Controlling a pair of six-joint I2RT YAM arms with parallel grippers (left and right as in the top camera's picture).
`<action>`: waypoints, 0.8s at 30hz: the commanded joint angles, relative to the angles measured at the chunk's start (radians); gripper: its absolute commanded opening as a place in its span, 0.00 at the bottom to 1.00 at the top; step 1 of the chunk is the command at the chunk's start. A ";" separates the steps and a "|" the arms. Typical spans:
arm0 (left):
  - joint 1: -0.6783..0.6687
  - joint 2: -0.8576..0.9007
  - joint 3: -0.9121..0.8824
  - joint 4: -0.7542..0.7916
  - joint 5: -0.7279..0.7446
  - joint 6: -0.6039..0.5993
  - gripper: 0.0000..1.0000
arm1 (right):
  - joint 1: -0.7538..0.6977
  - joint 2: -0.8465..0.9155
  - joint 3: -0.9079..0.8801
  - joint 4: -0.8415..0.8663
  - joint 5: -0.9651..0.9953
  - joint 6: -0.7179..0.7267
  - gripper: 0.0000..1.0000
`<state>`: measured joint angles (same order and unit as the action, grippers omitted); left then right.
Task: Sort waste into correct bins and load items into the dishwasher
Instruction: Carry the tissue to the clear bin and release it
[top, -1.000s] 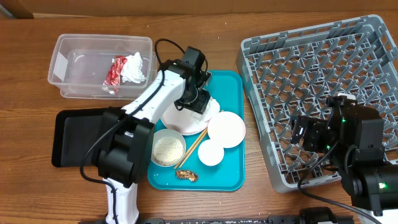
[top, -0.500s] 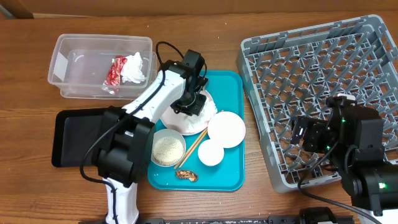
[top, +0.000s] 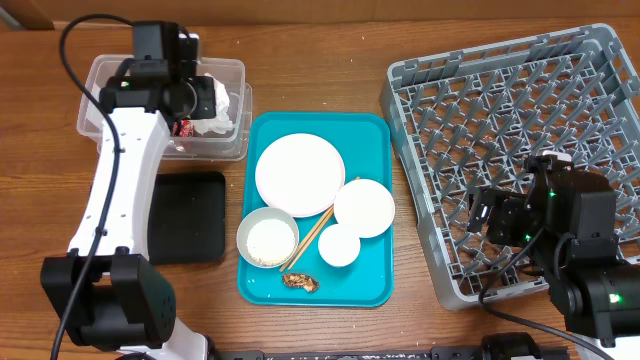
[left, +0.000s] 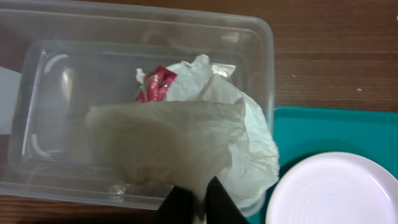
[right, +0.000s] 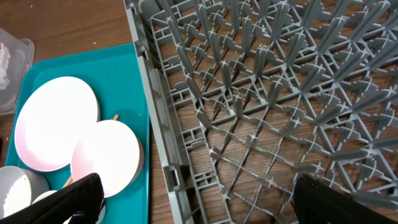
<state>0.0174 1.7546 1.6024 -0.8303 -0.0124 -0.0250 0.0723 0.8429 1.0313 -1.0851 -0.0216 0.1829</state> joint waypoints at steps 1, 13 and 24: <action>0.029 0.008 0.005 0.013 -0.006 -0.006 0.36 | -0.003 -0.002 0.024 0.005 0.002 0.000 1.00; 0.027 0.008 0.004 -0.038 0.010 -0.006 0.45 | -0.003 -0.002 0.024 0.005 0.002 0.000 1.00; -0.004 0.008 0.004 -0.097 0.095 -0.005 0.49 | -0.003 -0.002 0.024 0.005 0.002 0.000 1.00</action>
<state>0.0410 1.7546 1.6024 -0.9112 0.0383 -0.0277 0.0727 0.8429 1.0313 -1.0847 -0.0212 0.1829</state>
